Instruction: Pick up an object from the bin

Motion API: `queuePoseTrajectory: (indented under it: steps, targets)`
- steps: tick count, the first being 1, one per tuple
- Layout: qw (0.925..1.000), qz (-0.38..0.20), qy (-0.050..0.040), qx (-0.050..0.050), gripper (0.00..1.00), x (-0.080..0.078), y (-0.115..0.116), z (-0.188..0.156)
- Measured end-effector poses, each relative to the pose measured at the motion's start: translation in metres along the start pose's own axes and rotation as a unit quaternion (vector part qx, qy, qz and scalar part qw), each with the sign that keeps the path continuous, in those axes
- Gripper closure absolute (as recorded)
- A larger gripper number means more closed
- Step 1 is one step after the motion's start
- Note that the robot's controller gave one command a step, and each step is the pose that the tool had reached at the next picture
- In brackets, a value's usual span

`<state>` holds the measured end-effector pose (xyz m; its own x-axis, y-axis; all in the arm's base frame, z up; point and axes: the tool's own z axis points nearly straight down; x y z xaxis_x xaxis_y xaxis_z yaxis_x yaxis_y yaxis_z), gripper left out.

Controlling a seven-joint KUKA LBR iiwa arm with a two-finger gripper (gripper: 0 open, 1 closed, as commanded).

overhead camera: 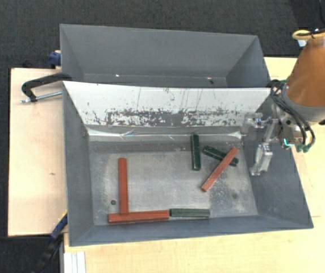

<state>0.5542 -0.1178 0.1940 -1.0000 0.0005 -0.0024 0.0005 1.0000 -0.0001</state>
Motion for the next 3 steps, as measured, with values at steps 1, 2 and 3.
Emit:
queuePoseTrajectory:
  steps: [1, 2, 3]
  targets:
    - [0.9997, -0.025, -0.0019, 0.001, 0.0, -0.002, 0.002, 0.011]
    - [0.9866, -0.163, -0.0025, 0.001, 0.0, -0.006, 0.005, 0.07]
    - [0.9807, -0.195, 0.0003, 0.0, 0.0, -0.008, 0.007, 0.083]
